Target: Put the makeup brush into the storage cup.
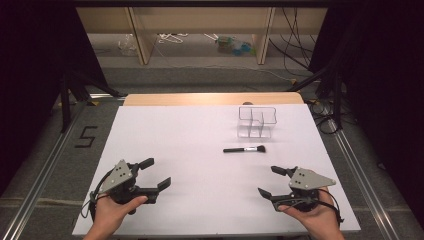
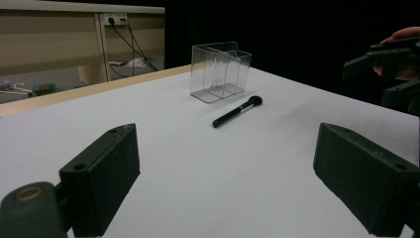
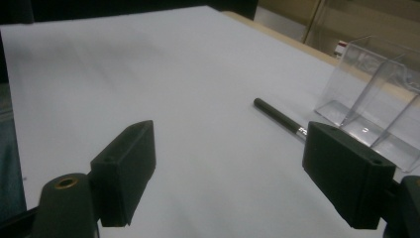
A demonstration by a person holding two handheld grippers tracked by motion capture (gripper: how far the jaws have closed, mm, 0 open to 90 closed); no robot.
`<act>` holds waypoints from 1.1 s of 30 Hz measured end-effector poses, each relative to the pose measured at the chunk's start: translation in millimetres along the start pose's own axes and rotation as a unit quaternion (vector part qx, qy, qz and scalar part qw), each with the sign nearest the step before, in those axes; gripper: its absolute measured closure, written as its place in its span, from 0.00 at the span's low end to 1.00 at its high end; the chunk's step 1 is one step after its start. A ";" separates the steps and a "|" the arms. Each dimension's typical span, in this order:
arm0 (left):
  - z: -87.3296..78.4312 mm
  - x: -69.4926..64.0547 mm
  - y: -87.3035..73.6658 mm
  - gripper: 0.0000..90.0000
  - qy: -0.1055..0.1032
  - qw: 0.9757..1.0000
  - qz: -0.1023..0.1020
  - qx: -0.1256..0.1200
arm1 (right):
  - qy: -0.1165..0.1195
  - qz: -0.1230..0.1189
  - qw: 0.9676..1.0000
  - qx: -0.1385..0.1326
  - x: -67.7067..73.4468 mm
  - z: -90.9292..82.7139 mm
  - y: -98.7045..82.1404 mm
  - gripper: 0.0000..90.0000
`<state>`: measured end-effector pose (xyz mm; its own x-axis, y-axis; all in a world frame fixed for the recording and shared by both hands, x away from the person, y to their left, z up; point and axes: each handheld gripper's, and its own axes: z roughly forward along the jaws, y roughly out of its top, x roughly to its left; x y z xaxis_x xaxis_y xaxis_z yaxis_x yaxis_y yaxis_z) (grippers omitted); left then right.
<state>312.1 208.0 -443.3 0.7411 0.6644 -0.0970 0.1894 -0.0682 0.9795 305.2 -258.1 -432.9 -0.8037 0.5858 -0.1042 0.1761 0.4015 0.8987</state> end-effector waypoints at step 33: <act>3.0 -7.0 -1.1 0.13 -0.012 1.000 -0.004 0.008 | 0.019 -0.104 0.979 0.173 -56.6 68.5 38.5 0.29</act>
<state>308.6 201.3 -444.2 0.7551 0.6464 -0.1094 0.2052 -0.0745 0.9759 396.5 -227.6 -421.7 -0.8615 0.4432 -0.2478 0.1837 0.7269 0.6617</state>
